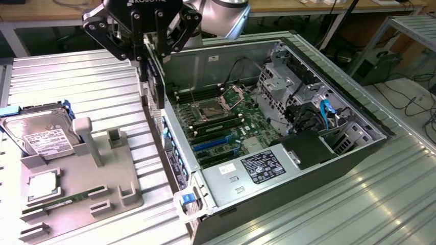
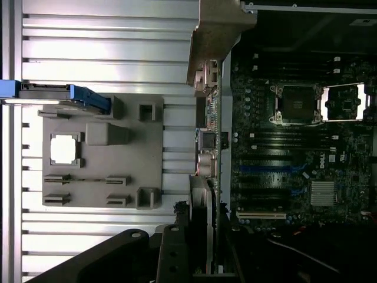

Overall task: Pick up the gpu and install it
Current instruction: 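Pick up the gpu and move the gpu toward the slot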

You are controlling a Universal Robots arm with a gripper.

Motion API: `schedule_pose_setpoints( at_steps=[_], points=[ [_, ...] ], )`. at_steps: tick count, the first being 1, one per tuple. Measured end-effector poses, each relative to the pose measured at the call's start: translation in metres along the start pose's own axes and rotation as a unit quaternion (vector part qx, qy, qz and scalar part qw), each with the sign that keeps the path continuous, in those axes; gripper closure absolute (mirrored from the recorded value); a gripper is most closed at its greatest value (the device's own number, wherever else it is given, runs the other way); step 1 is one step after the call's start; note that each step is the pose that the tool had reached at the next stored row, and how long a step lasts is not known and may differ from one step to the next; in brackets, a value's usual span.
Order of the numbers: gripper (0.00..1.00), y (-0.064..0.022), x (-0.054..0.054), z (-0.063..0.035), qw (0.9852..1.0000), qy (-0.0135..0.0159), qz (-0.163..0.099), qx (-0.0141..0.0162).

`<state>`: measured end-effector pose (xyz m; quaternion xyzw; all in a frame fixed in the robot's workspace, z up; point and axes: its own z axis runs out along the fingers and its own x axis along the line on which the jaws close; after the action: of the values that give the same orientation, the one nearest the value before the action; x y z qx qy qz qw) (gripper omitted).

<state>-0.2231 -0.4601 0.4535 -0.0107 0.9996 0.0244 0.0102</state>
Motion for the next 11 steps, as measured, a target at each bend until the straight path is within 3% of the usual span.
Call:
schedule_pose_setpoints(
  at_steps=[11],
  points=[
    [0.72, -0.0004, -0.02, 0.0004, 1.0, 0.0, 0.0, 0.0]
  ],
)
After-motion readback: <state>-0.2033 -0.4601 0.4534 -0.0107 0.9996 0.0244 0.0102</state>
